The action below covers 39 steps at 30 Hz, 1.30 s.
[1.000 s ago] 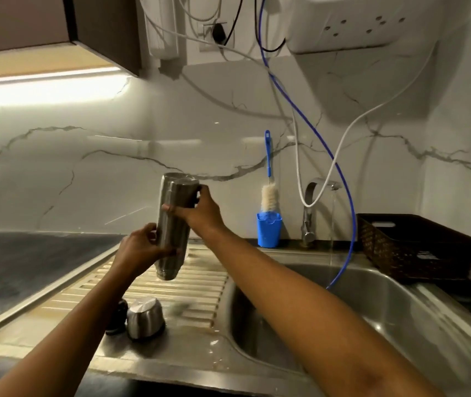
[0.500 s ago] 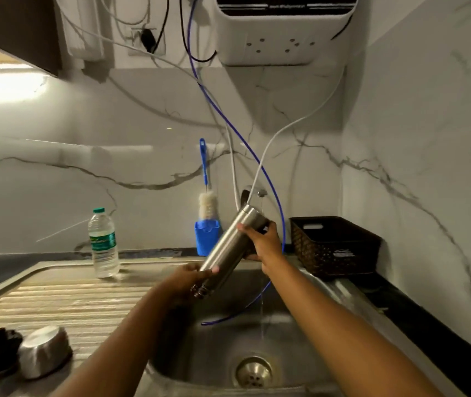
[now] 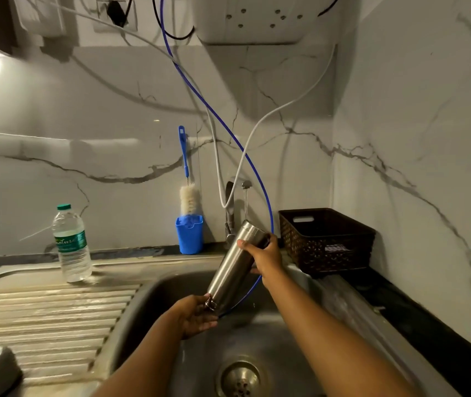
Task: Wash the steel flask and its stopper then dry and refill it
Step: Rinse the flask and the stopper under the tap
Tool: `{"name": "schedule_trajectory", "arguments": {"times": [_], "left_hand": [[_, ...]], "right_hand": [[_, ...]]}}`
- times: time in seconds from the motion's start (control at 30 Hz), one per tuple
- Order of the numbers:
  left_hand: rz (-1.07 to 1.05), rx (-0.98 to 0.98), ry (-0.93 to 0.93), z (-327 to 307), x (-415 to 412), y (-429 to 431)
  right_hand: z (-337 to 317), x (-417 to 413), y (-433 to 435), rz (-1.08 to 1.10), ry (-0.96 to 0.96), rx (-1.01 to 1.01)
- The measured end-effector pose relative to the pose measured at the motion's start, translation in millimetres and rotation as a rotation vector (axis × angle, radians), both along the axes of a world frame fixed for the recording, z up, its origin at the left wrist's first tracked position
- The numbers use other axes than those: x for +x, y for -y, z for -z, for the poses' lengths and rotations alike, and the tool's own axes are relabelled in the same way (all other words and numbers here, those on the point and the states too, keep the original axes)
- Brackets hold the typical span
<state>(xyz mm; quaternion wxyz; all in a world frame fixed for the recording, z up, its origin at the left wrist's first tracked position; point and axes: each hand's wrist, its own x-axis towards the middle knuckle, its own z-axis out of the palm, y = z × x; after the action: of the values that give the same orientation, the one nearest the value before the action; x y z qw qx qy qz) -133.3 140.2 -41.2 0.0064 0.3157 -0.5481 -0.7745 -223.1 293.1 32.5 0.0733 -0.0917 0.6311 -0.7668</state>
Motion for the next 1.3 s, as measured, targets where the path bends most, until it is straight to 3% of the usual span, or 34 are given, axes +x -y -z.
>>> {"name": "schedule_trajectory", "arguments": {"times": [0.4, 0.77, 1.0, 1.3], "left_hand": [[-0.006, -0.102, 0.010, -1.6, -9.9, -2.4], [-0.106, 0.108, -0.259, -19.6, 3.8, -12.0], [-0.248, 0.230, -0.261, -20.5, 12.3, 7.4], [-0.315, 0.241, -0.214, -17.6, 9.6, 10.4]], "right_hand": [[2.7, -13.2, -7.5, 0.068, 0.029, -0.059], [-4.8, -12.4, -14.8, 0.063, 0.070, -0.205], [3.3, -8.6, -5.3, -0.034, 0.043, -0.112], [8.4, -20.0, -3.8, -0.109, 0.062, -0.260]]}}
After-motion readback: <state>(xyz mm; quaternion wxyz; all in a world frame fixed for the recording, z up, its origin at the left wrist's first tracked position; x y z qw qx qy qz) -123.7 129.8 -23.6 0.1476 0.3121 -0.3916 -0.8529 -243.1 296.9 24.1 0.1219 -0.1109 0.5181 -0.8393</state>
